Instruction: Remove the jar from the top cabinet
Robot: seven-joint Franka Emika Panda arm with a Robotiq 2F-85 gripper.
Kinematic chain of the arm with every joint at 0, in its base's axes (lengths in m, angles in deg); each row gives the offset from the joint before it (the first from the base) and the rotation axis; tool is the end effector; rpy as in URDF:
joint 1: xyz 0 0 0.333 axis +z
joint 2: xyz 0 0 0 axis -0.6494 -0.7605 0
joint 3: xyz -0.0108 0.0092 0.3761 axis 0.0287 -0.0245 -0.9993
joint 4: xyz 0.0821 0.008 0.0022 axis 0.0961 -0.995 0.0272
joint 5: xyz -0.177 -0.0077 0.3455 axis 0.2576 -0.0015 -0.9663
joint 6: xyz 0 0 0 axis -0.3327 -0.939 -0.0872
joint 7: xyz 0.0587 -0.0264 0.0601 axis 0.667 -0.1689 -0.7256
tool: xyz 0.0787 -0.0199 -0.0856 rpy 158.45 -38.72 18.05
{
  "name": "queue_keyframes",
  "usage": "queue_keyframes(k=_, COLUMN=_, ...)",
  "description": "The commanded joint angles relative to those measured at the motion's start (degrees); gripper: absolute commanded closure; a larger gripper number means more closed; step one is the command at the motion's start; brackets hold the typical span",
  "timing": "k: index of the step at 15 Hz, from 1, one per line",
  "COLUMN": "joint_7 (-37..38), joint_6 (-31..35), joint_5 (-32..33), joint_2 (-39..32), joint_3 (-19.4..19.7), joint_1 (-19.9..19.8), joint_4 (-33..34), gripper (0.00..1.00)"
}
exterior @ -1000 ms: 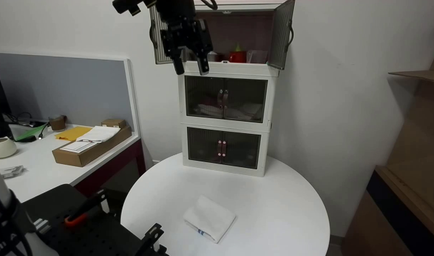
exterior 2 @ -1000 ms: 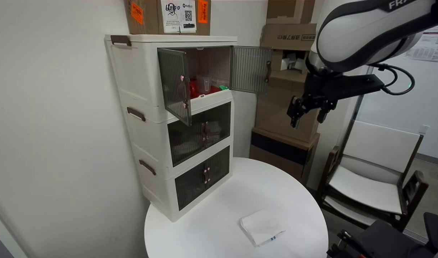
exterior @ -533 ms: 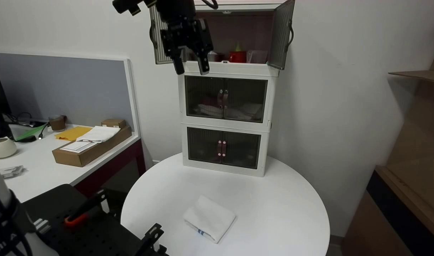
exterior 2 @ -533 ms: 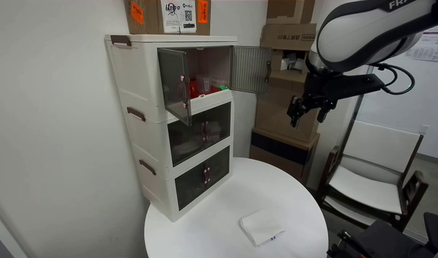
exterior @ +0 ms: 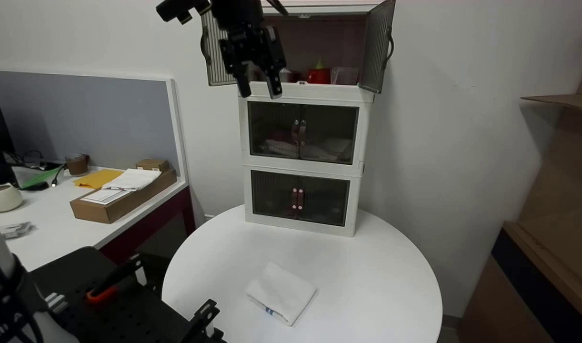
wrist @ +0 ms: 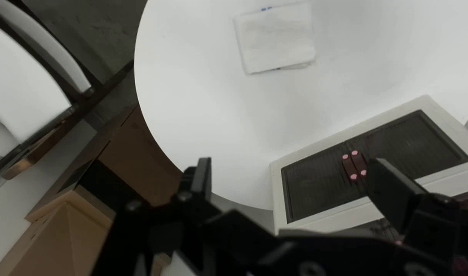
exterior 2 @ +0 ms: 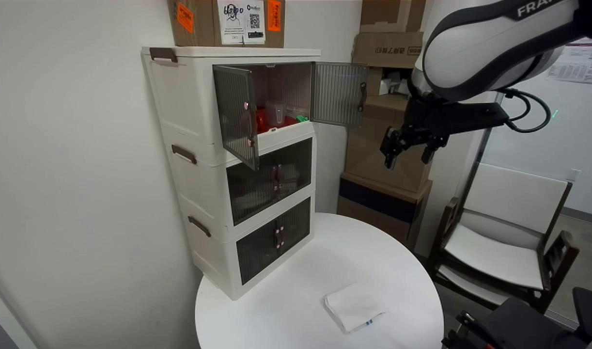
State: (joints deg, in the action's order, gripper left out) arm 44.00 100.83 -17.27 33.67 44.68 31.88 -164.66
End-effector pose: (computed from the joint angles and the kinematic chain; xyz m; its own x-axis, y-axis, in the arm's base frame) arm 0.3363 -0.0471 0.5059 0.9344 -0.2343 0.2683 -0.2674 -0.9590 0.0941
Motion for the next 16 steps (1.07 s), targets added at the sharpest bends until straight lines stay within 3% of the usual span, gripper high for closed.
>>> queue_keyframes(k=1, joint_7=5.6, joint_6=8.1, joint_5=1.3, joint_2=-5.4, joint_3=-2.3, joint_1=-1.8, joint_4=3.4, gripper=0.0)
queue_keyframes(k=5, joint_7=6.7, joint_6=14.4, joint_5=1.9, joint_2=-12.9, joint_3=-2.5, joint_1=-3.1, joint_4=10.4, gripper=0.0)
queue_keyframes(k=8, joint_7=5.0, joint_6=15.1, joint_5=1.2, joint_2=-20.4, joint_3=-1.1, joint_1=-3.0, joint_4=19.1, gripper=0.0)
queue_keyframes(k=11, joint_7=8.4, joint_6=14.9, joint_5=4.3, joint_2=-28.3, joint_3=-3.0, joint_1=-4.8, joint_4=29.1, gripper=0.0)
queue_keyframes(k=16, joint_7=15.9, joint_6=12.5, joint_5=6.6, joint_2=-38.9, joint_3=-1.1, joint_1=0.4, joint_4=42.3, gripper=0.0)
